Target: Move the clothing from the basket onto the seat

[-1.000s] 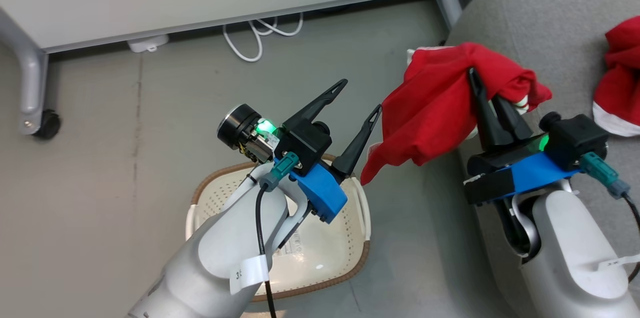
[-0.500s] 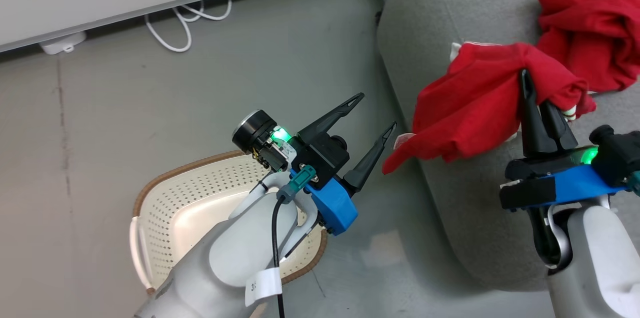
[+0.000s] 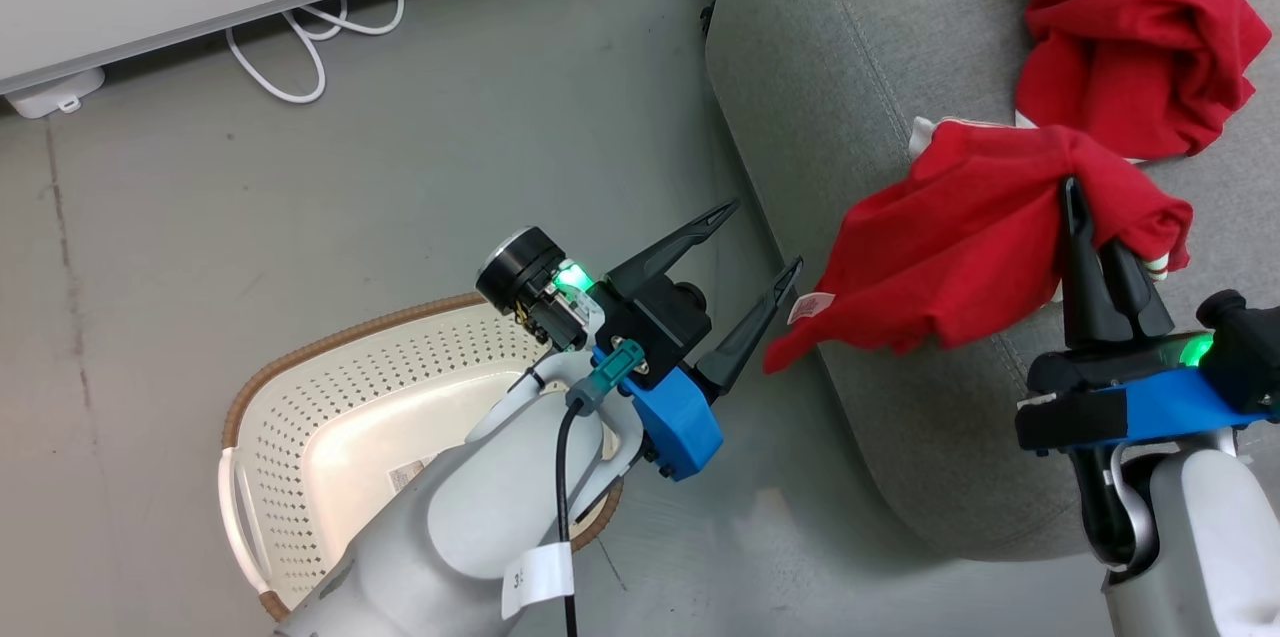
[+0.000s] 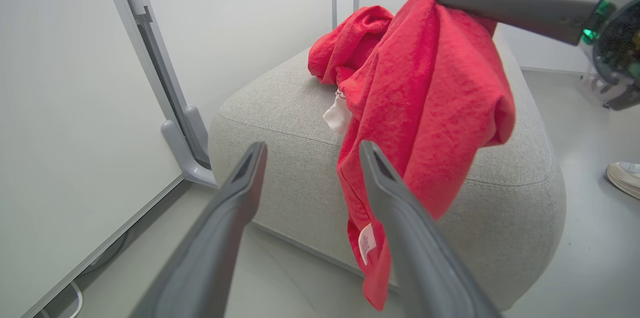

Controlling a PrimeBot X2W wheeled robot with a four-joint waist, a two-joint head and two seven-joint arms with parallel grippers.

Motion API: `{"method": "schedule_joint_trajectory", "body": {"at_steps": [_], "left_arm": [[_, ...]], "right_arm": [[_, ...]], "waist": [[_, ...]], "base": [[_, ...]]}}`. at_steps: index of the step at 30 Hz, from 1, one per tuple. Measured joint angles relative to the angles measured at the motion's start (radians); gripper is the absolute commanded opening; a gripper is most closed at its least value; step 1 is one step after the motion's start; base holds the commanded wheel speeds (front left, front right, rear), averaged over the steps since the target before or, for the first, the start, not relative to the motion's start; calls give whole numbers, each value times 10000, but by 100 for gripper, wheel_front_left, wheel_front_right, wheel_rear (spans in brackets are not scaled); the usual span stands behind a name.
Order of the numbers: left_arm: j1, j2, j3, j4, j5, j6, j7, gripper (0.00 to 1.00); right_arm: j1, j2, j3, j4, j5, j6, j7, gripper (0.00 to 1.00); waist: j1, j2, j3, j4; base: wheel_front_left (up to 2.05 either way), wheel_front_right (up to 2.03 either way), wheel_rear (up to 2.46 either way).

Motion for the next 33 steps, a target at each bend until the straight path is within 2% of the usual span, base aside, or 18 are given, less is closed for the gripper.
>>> {"method": "schedule_joint_trajectory", "body": {"at_steps": [5,9,14,21,24,28,33], "left_arm": [[-105,8,73,-71,17,-2,0,100],[-280,52,130,-84,115,0,0,100],[-662,161,234,-151,284,6,0,100],[-1314,330,286,-303,554,15,0,100],[-1639,397,278,-347,667,48,0,100],[-2013,422,265,-395,796,90,0,100],[-2165,416,192,-408,821,92,0,100]], "right_arm": [[-307,96,31,-360,-71,0,0,0],[-1290,86,23,-623,-94,0,-2,0],[-2944,-255,-784,-1053,-178,0,-4,0],[-5393,-1565,-2516,-1517,-194,0,-4,0],[-6078,-2414,-3350,-1530,-153,0,-2,0],[-6466,-3549,-4355,-1151,21,2,-4,0],[-6226,-3946,-5005,-142,128,2,-2,0]], "waist": [[0,0,144,35],[0,-1,462,76],[0,-1,1087,159],[1,-1,2279,305],[1,0,2866,379],[2,-1,3590,466],[2,-1,4178,490]], "base": [[0,0,0],[0,0,0],[0,0,0],[0,0,0],[0,0,0],[0,0,0],[0,0,0]]}}
